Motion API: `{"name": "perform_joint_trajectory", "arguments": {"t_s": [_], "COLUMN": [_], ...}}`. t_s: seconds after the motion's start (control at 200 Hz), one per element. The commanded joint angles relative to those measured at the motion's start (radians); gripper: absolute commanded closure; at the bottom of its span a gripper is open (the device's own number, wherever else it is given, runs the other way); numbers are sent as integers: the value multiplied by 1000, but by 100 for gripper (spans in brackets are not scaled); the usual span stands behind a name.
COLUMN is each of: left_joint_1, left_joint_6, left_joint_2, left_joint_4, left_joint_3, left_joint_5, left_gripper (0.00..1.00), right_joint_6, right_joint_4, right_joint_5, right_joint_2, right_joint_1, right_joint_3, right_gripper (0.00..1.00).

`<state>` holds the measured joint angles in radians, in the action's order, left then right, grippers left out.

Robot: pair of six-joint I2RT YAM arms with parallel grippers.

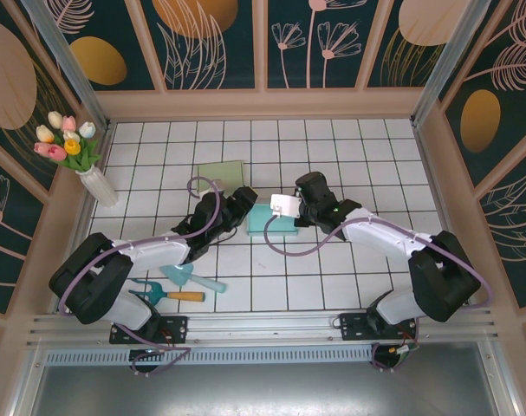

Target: Fold the paper box

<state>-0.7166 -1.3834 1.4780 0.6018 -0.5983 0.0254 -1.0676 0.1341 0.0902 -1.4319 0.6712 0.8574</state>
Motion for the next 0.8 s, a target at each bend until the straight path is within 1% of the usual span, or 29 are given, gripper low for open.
{"name": "perform_joint_trajectory", "arguments": {"t_s": [0.0,0.14,0.265,0.505,0.646,0.796], "left_joint_1": [-35,-37,-37,-47,-52,-52], "left_joint_6": [-36,-39,-71,-58,-55,-44], "left_joint_2": [-15,-12,7,-21,-34,-33], "left_joint_4": [21,11,60,-32,-54,-69], "left_joint_3": [-14,-7,-2,-69,-81,-92], "left_joint_5": [-56,-45,-82,-57,-49,-29], "left_gripper": [39,39,39,39,38,37], "right_joint_6": [56,42,39,53,78,142], "right_joint_4": [2,4,22,66,52,16], "right_joint_5": [2,-1,1,11,12,14], "right_joint_2": [-33,-30,-11,-3,-10,-23], "right_joint_1": [10,10,11,20,20,21], "right_joint_3": [31,20,30,67,75,87], "right_gripper": [100,100,100,100,100,100]}}
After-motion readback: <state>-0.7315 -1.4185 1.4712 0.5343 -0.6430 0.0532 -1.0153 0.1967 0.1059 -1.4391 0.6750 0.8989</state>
